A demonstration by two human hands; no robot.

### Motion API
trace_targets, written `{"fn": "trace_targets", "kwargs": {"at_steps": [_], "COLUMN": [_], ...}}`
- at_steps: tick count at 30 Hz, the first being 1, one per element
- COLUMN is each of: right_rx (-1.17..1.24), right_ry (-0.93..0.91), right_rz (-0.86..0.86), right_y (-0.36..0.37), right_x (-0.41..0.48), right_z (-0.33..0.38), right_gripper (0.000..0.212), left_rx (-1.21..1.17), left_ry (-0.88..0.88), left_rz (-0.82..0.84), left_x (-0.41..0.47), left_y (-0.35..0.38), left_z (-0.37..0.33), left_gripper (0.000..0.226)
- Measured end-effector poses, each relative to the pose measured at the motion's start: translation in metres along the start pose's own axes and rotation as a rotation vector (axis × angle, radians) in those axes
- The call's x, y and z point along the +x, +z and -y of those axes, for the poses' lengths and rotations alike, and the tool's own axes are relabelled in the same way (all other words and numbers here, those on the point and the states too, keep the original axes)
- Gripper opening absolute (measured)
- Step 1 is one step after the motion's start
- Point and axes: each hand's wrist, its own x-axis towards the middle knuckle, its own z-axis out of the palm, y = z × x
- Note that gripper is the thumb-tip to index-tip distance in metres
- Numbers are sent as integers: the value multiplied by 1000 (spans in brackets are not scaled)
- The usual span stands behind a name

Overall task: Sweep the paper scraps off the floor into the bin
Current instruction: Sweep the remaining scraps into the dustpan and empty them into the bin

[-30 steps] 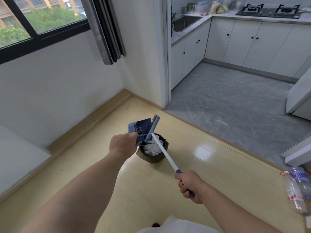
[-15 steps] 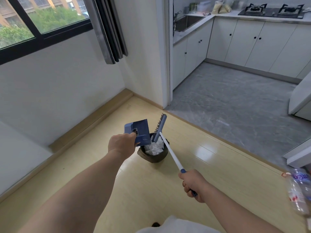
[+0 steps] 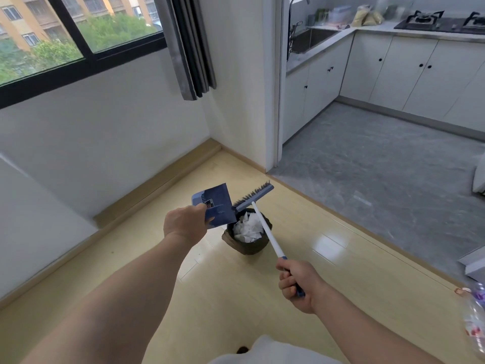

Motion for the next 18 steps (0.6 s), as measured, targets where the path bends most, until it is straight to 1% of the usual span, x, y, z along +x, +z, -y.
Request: {"fn": "trace_targets", "kwargs": {"at_steps": [4, 8, 11, 14, 18], "right_rx": [-63, -128, -190, -308, -453], "right_ry": [16, 32, 61, 90, 110], "right_rz": [37, 100, 159, 215, 249], "right_y": [11, 27, 42, 64, 96], "right_x": [-7, -9, -9, -8, -13], "right_z": [-4, -8, -19, -37, -71], "right_gripper": [17, 15, 14, 15, 17], "left_rx": [-121, -212, -245, -294, -345], "left_ry": [-188, -415, -572, -760, -972], "left_rz": [4, 8, -9, -39, -46], "left_x": [-24, -55, -92, -142, -215], "left_y": [-9, -4, 6, 15, 25], "left_z": [12, 31, 47, 62, 76], "left_gripper": [29, 33, 34, 39, 44]}}
